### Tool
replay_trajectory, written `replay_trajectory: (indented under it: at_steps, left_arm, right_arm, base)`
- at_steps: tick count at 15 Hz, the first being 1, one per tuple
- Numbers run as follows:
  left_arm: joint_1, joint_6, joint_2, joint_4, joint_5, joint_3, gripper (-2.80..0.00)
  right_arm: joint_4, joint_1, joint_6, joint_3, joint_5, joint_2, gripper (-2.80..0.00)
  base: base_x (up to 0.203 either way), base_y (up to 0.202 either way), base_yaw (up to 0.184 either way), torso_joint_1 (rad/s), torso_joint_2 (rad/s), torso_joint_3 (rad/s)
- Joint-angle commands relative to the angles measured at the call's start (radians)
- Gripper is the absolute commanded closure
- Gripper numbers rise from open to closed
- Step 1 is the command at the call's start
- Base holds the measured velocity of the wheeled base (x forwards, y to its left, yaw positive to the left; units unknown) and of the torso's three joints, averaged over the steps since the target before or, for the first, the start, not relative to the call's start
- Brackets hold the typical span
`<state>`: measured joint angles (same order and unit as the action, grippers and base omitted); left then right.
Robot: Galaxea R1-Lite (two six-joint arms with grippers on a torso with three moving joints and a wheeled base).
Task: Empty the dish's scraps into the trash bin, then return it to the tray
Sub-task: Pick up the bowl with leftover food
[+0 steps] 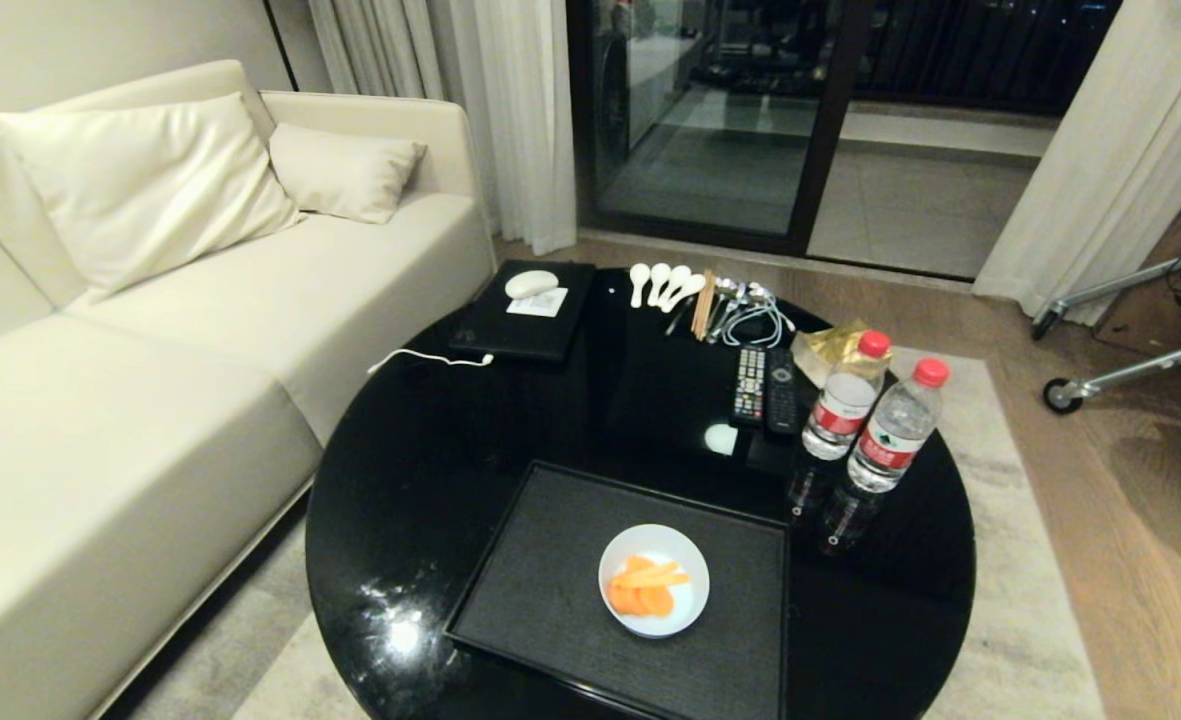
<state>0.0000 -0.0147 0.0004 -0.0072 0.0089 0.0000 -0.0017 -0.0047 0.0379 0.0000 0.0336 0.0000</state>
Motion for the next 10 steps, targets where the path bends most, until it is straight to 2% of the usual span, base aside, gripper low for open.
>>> replay_trajectory:
  at_steps: [1, 8, 10]
  left_arm:
    - [0.0, 0.001, 0.0, 0.0, 0.0, 0.0, 0.0]
    - [0.0, -0.001, 0.0, 0.0, 0.0, 0.0, 0.0]
    - [0.0, 0.0, 0.0, 0.0, 0.0, 0.0, 0.0]
  right_arm:
    - [0.0, 0.0, 0.0, -0.001, 0.0, 0.0, 0.0]
    - [0.0, 0.0, -0.003, 0.0, 0.0, 0.0, 0.0]
    - [-0.005, 0.0, -0.027, 0.0, -0.004, 0.0, 0.0]
  base:
    - [0.0, 0.0, 0.0, 0.0, 0.0, 0.0]
    - [0.0, 0.0, 0.0, 0.0, 0.0, 0.0]
    - [0.0, 0.0, 0.0, 0.0, 0.0, 0.0]
